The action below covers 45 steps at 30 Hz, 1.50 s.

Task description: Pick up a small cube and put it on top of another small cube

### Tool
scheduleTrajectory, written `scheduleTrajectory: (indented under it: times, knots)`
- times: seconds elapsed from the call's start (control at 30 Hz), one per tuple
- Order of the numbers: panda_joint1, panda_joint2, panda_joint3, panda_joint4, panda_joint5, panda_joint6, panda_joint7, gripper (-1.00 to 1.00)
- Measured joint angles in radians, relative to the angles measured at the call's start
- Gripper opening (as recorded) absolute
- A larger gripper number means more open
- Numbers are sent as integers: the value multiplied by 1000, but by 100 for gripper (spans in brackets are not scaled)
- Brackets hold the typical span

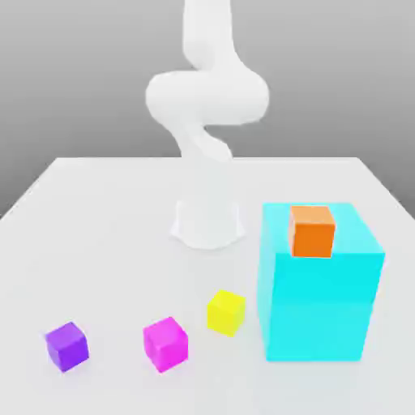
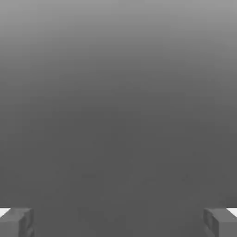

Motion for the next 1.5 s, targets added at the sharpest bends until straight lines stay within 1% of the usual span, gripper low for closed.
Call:
scheduleTrajectory:
  times: [0.4, 0.67, 0.8, 0.97, 1.0, 1.23, 1.4, 1.5]
  knots:
    - [-125, 440, -106, -118, 20, 205, 104, 0]
    - [-227, 732, -173, -196, 68, 340, 147, 0]
    - [-265, 879, -190, -234, 106, 407, 159, 0]
    - [-328, 1060, -124, -211, 186, 538, 107, 0]
    - [-341, 1093, -108, -204, 199, 563, 97, -100]
    - [-346, 1100, -103, -203, 199, 569, 97, -100]
    - [-307, 944, -160, -236, 119, 448, 158, -100]
    - [-257, 834, -114, -228, 89, 333, 149, -100]
